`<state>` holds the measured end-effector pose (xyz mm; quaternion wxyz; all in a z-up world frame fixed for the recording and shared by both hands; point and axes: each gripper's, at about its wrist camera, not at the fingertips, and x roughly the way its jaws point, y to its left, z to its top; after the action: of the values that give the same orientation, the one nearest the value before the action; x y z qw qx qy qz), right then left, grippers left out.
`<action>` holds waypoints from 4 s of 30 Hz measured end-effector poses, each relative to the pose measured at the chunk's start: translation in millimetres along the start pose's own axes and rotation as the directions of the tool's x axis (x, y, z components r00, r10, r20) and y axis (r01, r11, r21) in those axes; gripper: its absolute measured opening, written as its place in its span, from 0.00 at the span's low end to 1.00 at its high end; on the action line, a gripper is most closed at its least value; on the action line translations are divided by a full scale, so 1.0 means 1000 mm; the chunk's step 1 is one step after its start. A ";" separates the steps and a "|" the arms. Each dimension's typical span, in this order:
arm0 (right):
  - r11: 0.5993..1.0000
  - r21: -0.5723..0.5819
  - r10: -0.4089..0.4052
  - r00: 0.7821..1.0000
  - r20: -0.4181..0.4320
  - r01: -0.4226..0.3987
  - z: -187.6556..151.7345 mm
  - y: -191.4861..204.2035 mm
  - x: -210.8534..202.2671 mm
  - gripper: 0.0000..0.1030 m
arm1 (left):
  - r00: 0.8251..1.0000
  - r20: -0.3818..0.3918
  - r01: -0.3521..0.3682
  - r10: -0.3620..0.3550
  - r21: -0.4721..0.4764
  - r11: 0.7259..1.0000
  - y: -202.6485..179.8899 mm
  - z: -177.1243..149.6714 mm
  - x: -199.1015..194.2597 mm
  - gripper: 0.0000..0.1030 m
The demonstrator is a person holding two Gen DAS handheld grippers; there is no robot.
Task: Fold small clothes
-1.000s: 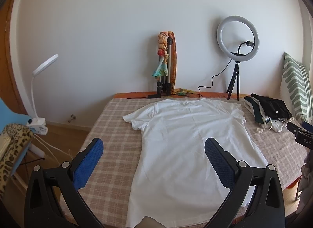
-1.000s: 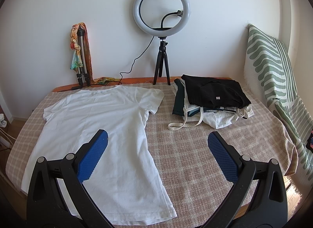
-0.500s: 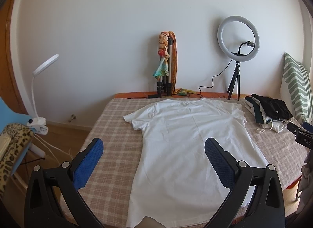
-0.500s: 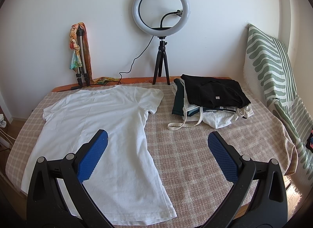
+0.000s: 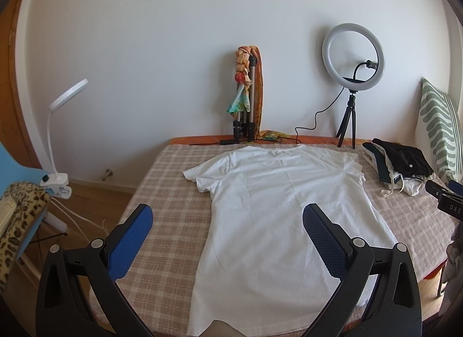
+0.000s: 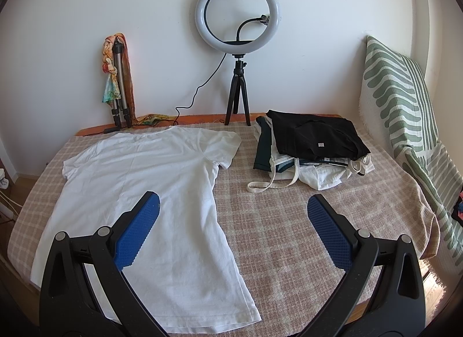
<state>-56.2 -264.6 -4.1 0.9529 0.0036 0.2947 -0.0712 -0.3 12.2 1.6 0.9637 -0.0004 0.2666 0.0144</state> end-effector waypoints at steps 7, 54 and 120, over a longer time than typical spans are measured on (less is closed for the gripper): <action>1.000 0.002 -0.009 1.000 0.003 0.009 0.002 -0.004 0.000 1.00 | 1.000 -0.006 -0.002 0.002 -0.001 1.000 0.003 0.000 0.000 1.00; 0.889 -0.111 0.419 0.887 -0.192 -0.444 0.071 0.128 0.050 0.99 | 0.932 -0.329 0.090 -0.153 -0.197 0.976 0.088 -0.098 0.047 0.59; 0.782 -0.217 0.405 0.741 -0.536 -0.585 0.034 0.453 0.309 0.08 | 0.848 -0.411 0.231 -0.334 -0.281 0.932 0.085 -0.135 0.093 0.01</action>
<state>277.7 140.7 -165.4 0.8205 -0.0805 0.5079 0.2495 7.8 98.8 -161.9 0.8603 -0.1500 0.4770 -0.0993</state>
